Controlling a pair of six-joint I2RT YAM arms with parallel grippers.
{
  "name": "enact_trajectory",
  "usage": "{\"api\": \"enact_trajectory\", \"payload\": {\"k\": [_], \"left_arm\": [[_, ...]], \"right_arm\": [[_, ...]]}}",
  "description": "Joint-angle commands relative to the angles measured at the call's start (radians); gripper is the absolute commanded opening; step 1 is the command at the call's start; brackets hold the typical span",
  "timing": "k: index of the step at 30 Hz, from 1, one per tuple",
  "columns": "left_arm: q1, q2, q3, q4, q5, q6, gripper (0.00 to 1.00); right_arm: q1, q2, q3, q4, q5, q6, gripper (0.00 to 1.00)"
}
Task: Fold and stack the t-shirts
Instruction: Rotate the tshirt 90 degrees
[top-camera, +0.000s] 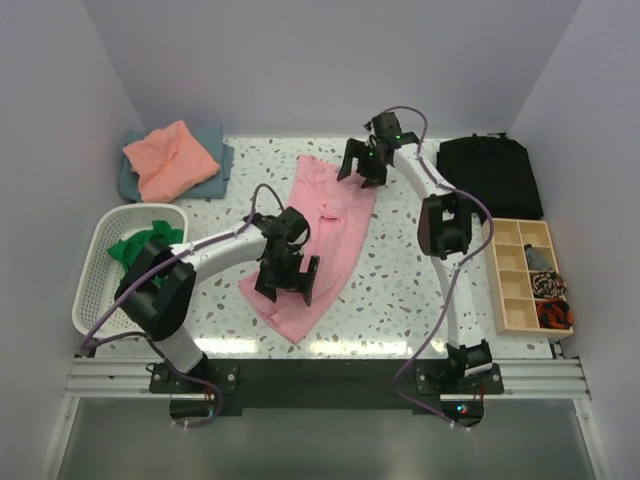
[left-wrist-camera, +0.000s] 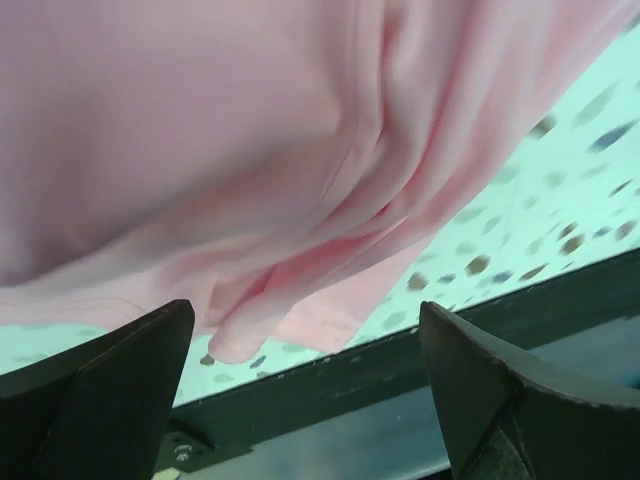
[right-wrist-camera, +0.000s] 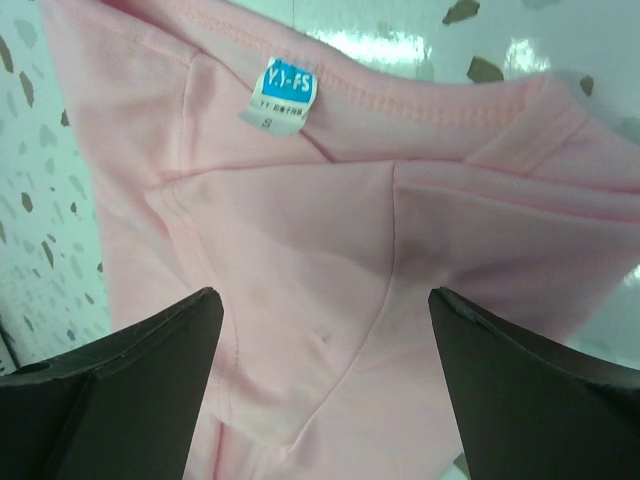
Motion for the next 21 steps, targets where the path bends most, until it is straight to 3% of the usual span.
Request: {"api": "enact_trajectory", "payload": {"k": [1,6,10,12,17,21], "left_arm": [[0.085,0.039,0.293,-0.055,-0.188,0.026,1.00],[0.217,0.298,0.675,0.017,-0.139,0.088,1.00],[0.243,0.620,0.994,0.006,-0.006,0.140,1.00],[0.246,0.705,1.115,0.014,0.037,0.154,1.00],[0.262,0.811,1.124,0.165,0.151,0.131,1.00],[0.265,0.839,1.105,0.224,0.148,0.141,1.00]], "right_arm": [[-0.025,-0.265,-0.104,0.109,0.010,0.041,0.89],[-0.014,-0.428,-0.232,-0.018,0.102,-0.006,0.91],[0.026,-0.557,-0.381,-0.129,0.164,-0.046,0.91],[0.035,-0.608,-0.447,-0.178,0.152,-0.054,0.91],[0.101,-0.654,-0.536,-0.258,0.066,-0.111,0.91],[0.197,-0.655,-0.576,-0.287,0.030,-0.173,0.91]]}}
